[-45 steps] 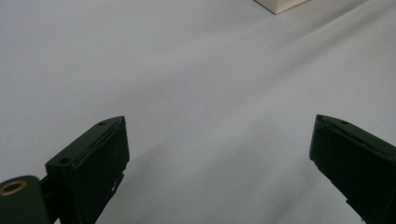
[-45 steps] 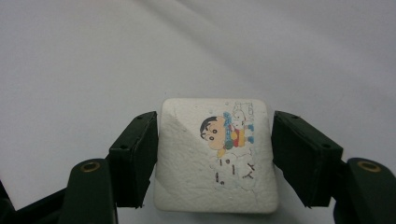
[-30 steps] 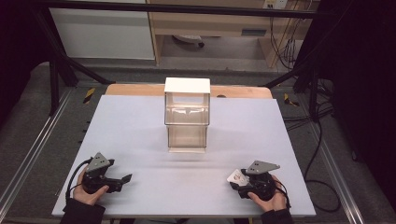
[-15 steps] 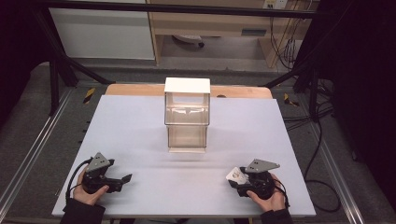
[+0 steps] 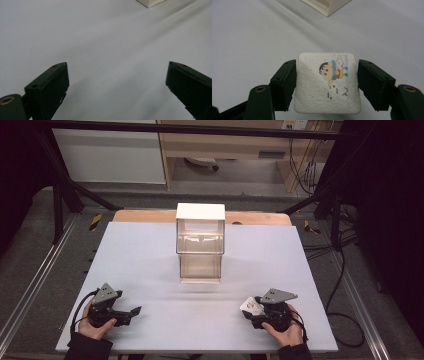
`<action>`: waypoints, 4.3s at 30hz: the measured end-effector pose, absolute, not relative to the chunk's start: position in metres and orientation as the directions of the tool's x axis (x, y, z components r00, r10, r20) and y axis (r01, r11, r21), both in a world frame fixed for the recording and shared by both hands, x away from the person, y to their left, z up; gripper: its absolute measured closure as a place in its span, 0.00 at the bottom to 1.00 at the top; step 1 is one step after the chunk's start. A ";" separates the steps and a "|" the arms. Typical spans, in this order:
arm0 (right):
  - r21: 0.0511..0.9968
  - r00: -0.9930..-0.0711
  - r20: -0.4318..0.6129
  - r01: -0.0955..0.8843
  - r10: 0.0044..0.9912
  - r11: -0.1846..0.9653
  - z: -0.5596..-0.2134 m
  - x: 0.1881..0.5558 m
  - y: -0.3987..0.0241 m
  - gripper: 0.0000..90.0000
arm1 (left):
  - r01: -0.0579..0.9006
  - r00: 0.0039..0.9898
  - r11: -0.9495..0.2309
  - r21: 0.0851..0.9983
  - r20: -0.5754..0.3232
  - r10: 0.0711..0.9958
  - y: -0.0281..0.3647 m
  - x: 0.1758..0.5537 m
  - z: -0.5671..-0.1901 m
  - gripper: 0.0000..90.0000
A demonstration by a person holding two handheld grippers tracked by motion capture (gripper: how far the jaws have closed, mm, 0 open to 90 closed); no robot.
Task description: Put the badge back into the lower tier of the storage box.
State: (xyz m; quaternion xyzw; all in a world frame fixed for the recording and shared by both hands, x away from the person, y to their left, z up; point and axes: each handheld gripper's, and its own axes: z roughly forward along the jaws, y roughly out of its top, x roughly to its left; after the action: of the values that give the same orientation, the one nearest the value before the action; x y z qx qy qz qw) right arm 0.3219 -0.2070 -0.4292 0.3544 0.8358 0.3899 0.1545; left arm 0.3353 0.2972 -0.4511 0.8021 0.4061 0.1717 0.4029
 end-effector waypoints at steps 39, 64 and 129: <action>0.797 -0.718 0.002 0.421 0.696 0.433 -0.412 0.332 -0.180 0.37 | 0.514 0.610 -0.344 0.786 -0.053 0.791 0.298 0.336 -0.451 0.05; 0.818 -0.719 -0.017 0.389 0.695 0.423 -0.399 0.339 -0.162 0.37 | 0.515 0.610 -0.345 0.785 -0.052 0.791 0.298 0.336 -0.451 0.05; 0.869 -0.702 -0.021 0.339 0.712 0.360 -0.372 0.383 -0.098 0.37 | 0.511 0.613 -0.346 0.787 -0.051 0.788 0.299 0.336 -0.451 0.05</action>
State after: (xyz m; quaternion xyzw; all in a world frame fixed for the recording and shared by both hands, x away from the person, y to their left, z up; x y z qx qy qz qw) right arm 0.3830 -0.0983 -0.3715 0.3287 0.7994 0.4603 0.2025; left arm 0.3357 0.2985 -0.4507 0.8023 0.4049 0.1718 0.4036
